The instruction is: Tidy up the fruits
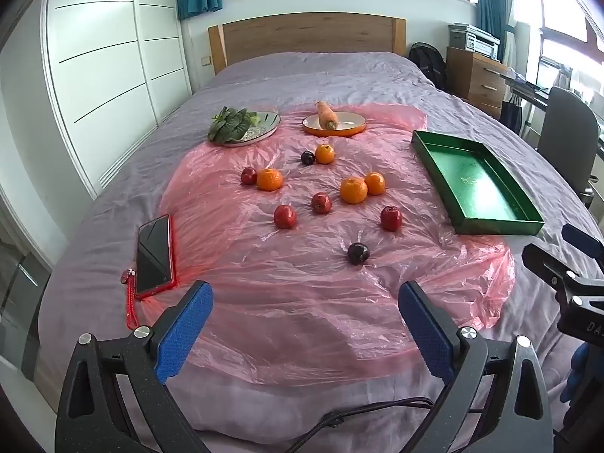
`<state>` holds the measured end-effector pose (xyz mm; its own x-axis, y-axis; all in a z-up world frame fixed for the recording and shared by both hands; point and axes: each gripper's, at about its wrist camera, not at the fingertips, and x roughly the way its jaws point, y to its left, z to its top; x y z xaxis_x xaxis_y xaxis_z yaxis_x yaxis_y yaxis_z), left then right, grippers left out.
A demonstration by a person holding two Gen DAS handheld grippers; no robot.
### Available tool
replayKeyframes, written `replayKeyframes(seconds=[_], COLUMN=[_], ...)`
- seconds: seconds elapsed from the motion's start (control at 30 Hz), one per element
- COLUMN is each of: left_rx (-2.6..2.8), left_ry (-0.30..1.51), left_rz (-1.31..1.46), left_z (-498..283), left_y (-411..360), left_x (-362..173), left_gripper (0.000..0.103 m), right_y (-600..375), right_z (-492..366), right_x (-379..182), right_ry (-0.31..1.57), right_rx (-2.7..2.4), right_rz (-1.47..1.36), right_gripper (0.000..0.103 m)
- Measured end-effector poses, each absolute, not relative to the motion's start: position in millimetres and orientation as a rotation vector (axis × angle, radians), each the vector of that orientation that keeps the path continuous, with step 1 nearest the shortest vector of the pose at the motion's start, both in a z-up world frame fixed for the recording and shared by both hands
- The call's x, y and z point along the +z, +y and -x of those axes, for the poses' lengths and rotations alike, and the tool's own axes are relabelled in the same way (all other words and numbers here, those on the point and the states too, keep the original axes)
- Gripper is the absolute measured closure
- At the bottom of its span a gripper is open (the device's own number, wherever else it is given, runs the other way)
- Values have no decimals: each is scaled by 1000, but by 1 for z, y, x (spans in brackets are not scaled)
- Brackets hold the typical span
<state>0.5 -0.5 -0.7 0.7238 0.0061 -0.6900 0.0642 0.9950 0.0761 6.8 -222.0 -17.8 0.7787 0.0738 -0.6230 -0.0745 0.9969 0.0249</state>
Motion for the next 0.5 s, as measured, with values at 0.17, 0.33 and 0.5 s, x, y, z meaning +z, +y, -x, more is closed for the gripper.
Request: replayKeyframes(seconds=[0.17,0.33,0.5], left_rx=[-33,-16,-8], left_ry=[772,776,771], left_rz=[-58,-65,-69], left_z=[-1,-5,-5], left_y=[9,6,7], left_x=[-2,-8,-11], left_gripper=[6,6,6], right_y=[-224,-221,-215], right_z=[-7,-8,-7], right_x=[-18,-24,-30], right_ry=[668,677,676], right_rx=[75,77,71], right_rz=[4,2,0], right_gripper=[0,0,0])
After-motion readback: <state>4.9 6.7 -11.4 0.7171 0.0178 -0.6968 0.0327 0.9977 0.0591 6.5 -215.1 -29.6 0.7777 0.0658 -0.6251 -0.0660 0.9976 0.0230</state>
